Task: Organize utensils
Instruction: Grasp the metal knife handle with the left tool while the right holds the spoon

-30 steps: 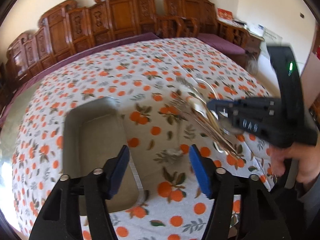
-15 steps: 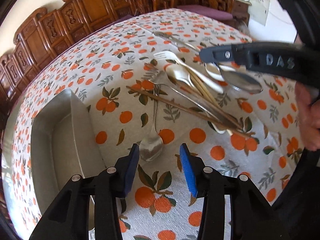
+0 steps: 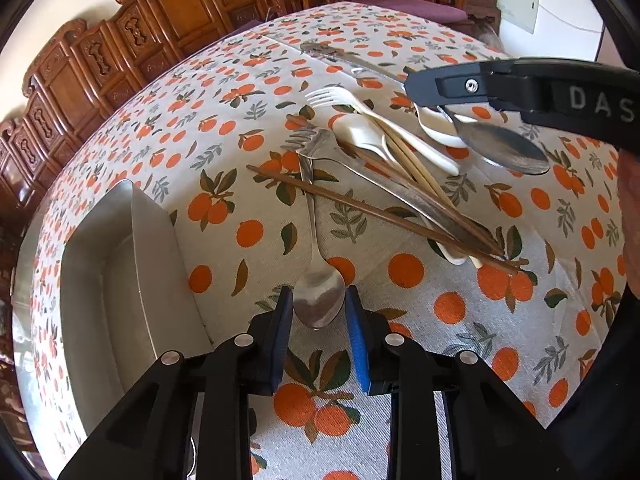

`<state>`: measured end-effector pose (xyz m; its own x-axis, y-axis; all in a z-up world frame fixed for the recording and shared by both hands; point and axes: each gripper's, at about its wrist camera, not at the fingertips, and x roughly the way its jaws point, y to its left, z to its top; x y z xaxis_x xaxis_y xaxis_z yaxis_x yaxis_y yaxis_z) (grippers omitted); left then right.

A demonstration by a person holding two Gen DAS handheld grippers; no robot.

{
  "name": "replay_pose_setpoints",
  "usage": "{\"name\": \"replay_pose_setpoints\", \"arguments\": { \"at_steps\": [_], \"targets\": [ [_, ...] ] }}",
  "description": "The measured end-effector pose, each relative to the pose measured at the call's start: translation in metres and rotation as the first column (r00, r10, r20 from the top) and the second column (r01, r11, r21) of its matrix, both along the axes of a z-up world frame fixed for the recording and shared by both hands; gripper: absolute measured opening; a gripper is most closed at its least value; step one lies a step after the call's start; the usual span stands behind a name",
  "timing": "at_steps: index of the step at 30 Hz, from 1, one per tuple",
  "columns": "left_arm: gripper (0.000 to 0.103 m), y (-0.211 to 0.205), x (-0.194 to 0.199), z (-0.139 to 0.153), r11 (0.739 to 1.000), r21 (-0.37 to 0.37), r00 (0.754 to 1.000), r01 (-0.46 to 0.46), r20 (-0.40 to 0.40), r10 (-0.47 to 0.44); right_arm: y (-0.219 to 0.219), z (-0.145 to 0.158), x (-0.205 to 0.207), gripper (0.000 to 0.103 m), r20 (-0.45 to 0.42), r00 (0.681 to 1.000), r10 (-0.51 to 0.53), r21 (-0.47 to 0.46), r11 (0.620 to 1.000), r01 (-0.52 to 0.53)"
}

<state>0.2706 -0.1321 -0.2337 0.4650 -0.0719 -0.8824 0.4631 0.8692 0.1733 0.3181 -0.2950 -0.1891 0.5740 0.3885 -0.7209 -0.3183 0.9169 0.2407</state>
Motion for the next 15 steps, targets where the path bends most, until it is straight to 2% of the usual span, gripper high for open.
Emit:
{"name": "replay_pose_setpoints", "arguments": {
  "at_steps": [10, 13, 15],
  "targets": [
    [0.024, 0.005, -0.012, 0.021, 0.995, -0.102, 1.000, 0.007, 0.003, -0.007, 0.004, -0.002, -0.002, 0.007, -0.002, 1.000, 0.005, -0.019, 1.000, -0.005],
    [0.024, 0.001, -0.017, 0.011, 0.996, -0.089, 1.000, 0.017, -0.018, -0.019, 0.004, -0.003, -0.002, 0.007, -0.004, 1.000, 0.005, -0.026, 1.000, -0.005],
    [0.019, 0.000, -0.018, 0.003, 0.997, -0.076, 0.999, 0.020, -0.027, -0.022, 0.004, -0.003, -0.002, 0.007, -0.003, 1.000, 0.005, -0.027, 1.000, -0.005]
  ]
}}
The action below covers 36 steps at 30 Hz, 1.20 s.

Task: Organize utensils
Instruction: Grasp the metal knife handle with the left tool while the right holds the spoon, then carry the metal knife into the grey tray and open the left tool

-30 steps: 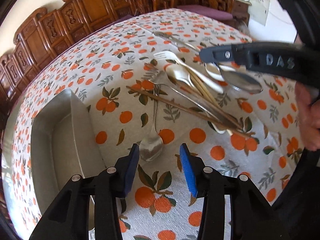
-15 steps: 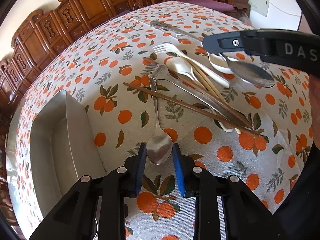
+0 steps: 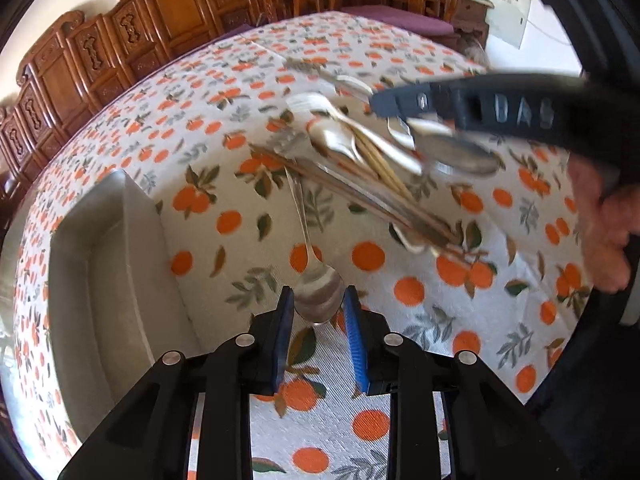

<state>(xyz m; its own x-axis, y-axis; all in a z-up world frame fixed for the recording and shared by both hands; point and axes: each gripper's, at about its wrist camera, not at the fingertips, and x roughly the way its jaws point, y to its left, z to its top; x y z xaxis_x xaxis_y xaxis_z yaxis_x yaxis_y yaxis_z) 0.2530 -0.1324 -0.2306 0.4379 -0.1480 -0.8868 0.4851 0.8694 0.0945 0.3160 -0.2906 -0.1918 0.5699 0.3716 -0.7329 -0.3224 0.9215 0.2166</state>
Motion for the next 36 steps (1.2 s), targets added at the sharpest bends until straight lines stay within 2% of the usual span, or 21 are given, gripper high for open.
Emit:
{"name": "replay_pose_setpoints", "arguments": {
  "at_steps": [4, 6, 7, 15, 21, 22, 25, 26, 31, 36],
  "targets": [
    [0.019, 0.000, -0.001, -0.005, 1.000, 0.001, 1.000, -0.013, 0.006, 0.013, 0.000, 0.000, 0.001, 0.007, -0.002, 1.000, -0.001, 0.002, 1.000, 0.001],
    [0.009, 0.001, -0.002, -0.003, 1.000, -0.003, 1.000, -0.010, 0.020, 0.010, 0.000, 0.000, 0.000, 0.007, -0.001, 1.000, -0.001, 0.001, 1.000, 0.001],
    [0.000, 0.000, -0.002, -0.003, 1.000, -0.001, 1.000, -0.006, 0.021, 0.006, 0.000, 0.000, 0.000, 0.007, -0.001, 1.000, 0.000, 0.002, 1.000, 0.000],
    [0.000, 0.006, 0.001, 0.002, 1.000, -0.012, 0.999, -0.026, 0.028, 0.027, 0.002, -0.002, 0.000, 0.007, -0.001, 1.000, 0.007, -0.004, 1.000, -0.007],
    [0.000, 0.015, 0.000, 0.019, 0.999, -0.038, 0.998, -0.033, 0.060, 0.036, 0.002, -0.003, 0.000, 0.007, -0.004, 1.000, 0.010, -0.006, 1.000, -0.010],
    [0.000, 0.015, 0.001, 0.020, 0.999, -0.034, 0.998, -0.035, 0.050, 0.037, 0.003, -0.003, 0.000, 0.007, -0.004, 1.000, 0.010, -0.006, 1.000, -0.010],
    [0.020, 0.016, -0.003, 0.020, 1.000, -0.027, 0.999, -0.015, 0.048, 0.016, 0.003, -0.003, 0.000, 0.007, -0.003, 1.000, 0.010, -0.005, 1.000, -0.010],
    [0.022, 0.014, -0.005, 0.019, 1.000, -0.020, 0.999, -0.005, 0.050, 0.006, 0.002, -0.003, 0.000, 0.007, -0.002, 1.000, 0.010, -0.004, 1.000, -0.010],
    [0.024, 0.007, -0.009, 0.004, 0.999, 0.035, 0.999, 0.039, 0.028, -0.040, 0.002, -0.003, 0.000, 0.007, -0.003, 1.000, 0.011, -0.004, 1.000, -0.011],
    [0.024, 0.006, -0.004, -0.007, 0.998, 0.047, 0.999, 0.038, 0.009, -0.038, 0.002, -0.003, 0.000, 0.007, -0.005, 1.000, 0.009, -0.004, 1.000, -0.009]
  ]
}}
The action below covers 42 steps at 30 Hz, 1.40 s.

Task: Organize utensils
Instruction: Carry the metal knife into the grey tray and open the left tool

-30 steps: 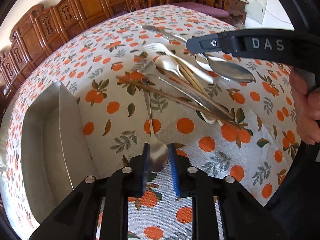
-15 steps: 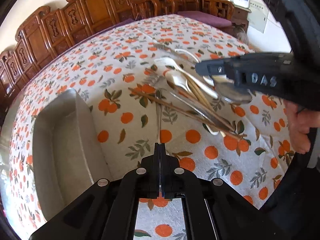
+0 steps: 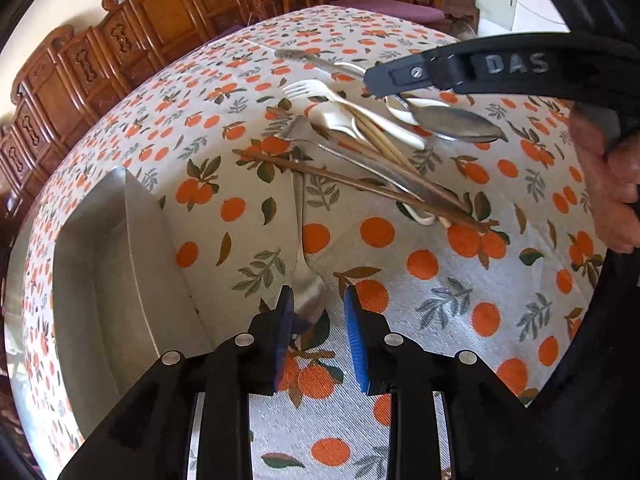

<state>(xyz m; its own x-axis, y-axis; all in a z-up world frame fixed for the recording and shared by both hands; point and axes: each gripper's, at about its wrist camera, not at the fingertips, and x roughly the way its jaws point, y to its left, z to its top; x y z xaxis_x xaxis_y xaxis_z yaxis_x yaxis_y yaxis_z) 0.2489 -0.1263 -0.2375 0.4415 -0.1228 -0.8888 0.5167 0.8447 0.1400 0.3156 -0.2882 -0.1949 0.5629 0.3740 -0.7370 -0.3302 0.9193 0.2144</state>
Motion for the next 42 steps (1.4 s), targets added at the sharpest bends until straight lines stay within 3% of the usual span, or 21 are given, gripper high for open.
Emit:
{"name": "replay_pose_setpoints", "arguments": {
  "at_steps": [16, 21, 24, 26, 27, 34, 42],
  "targets": [
    [0.024, 0.002, 0.027, 0.004, 0.996, -0.063, 0.997, -0.062, -0.040, 0.059, 0.001, -0.001, 0.000, 0.007, -0.001, 1.000, 0.004, 0.000, 1.000, -0.004],
    [0.023, 0.000, 0.041, -0.005, 0.994, -0.073, 0.992, -0.084, -0.100, 0.077, 0.001, 0.000, 0.000, 0.007, -0.001, 1.000, 0.001, 0.003, 1.000, -0.001],
    [0.018, 0.002, 0.047, -0.007, 0.990, -0.096, 0.988, -0.105, -0.126, 0.092, 0.002, 0.000, 0.000, 0.007, 0.001, 1.000, 0.002, 0.005, 1.000, -0.002],
    [0.005, 0.003, 0.050, -0.008, 0.989, -0.094, 0.984, -0.116, -0.144, 0.102, 0.001, 0.000, 0.000, 0.007, 0.000, 1.000, 0.004, 0.005, 1.000, -0.004],
    [0.004, 0.004, 0.051, -0.007, 0.988, -0.096, 0.982, -0.121, -0.156, 0.105, 0.002, 0.001, 0.000, 0.007, 0.001, 1.000, 0.006, 0.005, 1.000, -0.006],
    [0.001, 0.004, 0.042, -0.005, 0.990, -0.058, 0.975, -0.131, -0.187, 0.118, 0.000, 0.001, 0.000, 0.007, 0.002, 1.000, 0.005, 0.009, 1.000, -0.005],
    [0.001, 0.027, 0.012, 0.001, 0.980, -0.095, 0.969, -0.174, -0.192, 0.153, 0.001, 0.002, -0.002, 0.007, 0.002, 1.000, 0.010, 0.010, 1.000, -0.010]
  ]
}}
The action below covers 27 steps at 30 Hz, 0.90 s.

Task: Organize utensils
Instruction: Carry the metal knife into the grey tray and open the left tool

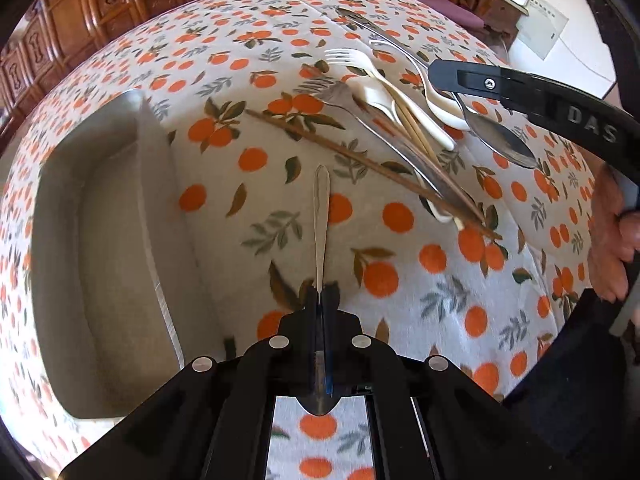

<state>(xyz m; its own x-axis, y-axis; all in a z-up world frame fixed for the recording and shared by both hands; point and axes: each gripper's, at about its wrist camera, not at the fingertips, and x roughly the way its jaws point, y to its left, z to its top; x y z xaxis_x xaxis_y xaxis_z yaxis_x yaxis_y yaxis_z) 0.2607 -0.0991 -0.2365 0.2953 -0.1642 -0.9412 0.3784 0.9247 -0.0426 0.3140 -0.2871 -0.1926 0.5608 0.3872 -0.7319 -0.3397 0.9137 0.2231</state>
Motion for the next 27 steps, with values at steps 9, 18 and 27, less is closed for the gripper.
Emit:
{"name": "replay_pose_setpoints", "arguments": {
  "at_steps": [9, 18, 27],
  "targets": [
    [0.001, 0.016, -0.008, 0.032, 0.997, -0.066, 0.997, -0.043, 0.065, 0.048, 0.006, 0.005, -0.004, 0.007, 0.003, 1.000, 0.018, 0.000, 1.000, -0.018],
    [0.001, 0.051, 0.006, 0.066, 0.988, -0.119, 0.983, -0.103, 0.142, 0.119, 0.026, 0.010, -0.008, 0.007, 0.013, 0.998, 0.063, -0.001, 0.998, -0.063],
    [0.001, 0.101, 0.029, 0.052, 0.969, -0.102, 0.956, -0.223, 0.172, 0.238, 0.049, 0.006, -0.013, 0.007, -0.001, 0.994, 0.106, -0.012, 0.994, -0.106]
  ]
}}
